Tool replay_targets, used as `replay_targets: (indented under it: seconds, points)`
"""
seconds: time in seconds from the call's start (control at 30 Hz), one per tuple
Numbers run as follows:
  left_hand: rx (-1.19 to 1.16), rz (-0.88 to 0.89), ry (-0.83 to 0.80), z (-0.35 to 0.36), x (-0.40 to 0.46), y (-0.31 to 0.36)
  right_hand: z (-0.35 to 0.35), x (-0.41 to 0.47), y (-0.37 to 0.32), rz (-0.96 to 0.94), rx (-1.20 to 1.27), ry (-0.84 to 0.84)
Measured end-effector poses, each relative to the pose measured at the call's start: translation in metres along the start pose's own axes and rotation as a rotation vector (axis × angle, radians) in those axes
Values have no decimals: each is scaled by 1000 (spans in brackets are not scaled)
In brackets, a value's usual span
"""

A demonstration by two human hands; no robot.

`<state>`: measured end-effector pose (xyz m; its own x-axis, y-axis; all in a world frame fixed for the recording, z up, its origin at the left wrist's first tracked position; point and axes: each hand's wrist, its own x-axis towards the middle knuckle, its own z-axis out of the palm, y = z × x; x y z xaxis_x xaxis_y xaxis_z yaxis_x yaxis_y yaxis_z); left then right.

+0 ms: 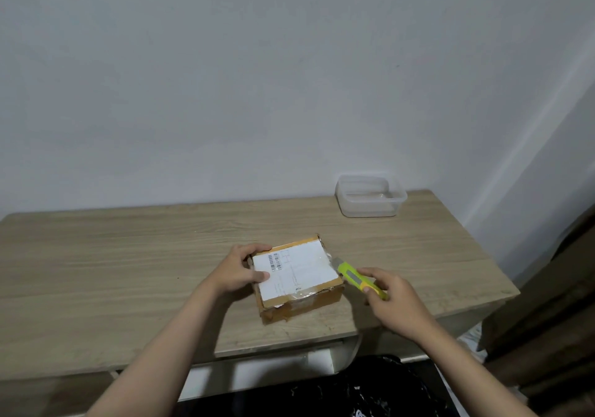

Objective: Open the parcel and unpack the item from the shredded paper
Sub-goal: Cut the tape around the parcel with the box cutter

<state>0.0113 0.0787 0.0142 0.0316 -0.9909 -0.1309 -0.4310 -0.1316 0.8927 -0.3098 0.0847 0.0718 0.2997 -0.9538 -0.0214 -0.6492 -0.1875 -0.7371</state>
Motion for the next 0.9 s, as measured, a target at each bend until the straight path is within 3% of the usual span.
replay_targets:
  seconds: [0.17, 0.27, 0.57, 0.9]
  points:
    - [34, -50, 162, 34, -27, -31, 7, 6, 1, 4, 16, 29]
    - [52, -46, 236, 52, -52, -13, 13, 8, 0, 24, 38, 57]
    - [90, 46, 57, 66, -66, -3, 13, 8, 12, 183, 83, 176]
    - [13, -16, 188, 81, -67, -1, 17, 1, 17, 244, 167, 47]
